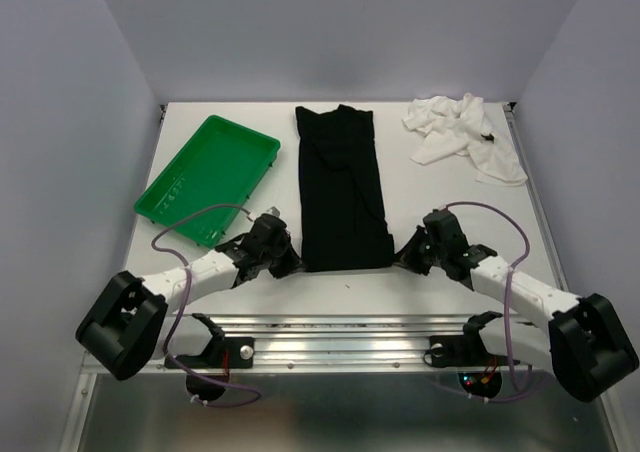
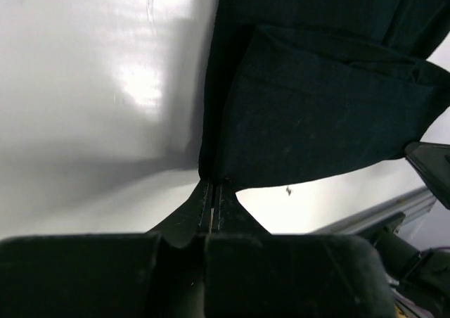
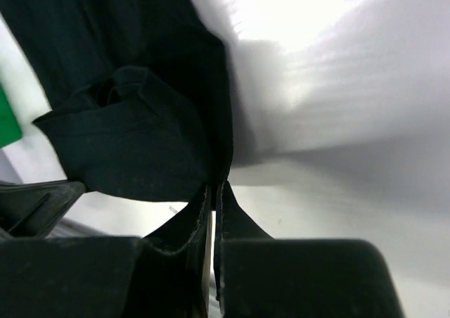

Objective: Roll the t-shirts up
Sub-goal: Roll the T-shirt to the center of the board.

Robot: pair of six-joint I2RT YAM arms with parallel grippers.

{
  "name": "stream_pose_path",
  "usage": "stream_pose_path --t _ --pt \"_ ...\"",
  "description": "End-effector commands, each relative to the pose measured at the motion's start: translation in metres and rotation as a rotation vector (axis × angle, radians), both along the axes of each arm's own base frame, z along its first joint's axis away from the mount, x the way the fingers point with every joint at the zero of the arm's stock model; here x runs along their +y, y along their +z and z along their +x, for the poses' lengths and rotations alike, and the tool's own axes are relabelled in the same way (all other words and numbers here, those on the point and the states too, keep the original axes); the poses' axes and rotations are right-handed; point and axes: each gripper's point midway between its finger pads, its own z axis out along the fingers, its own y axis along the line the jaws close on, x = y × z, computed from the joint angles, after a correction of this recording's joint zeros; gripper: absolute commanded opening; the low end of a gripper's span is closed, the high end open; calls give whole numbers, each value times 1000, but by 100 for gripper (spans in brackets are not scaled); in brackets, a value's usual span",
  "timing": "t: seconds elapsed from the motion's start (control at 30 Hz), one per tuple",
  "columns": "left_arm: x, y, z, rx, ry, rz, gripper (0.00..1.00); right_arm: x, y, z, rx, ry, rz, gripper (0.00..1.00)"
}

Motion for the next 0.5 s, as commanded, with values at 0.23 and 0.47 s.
stream_pose_path --t 0.23,0.47 --pt "14 26 -44 48 14 -24 0 -8 27 -36 63 -18 24 1" --pt "20 42 -43 55 41 14 0 -9 35 -36 89 -23 5 1"
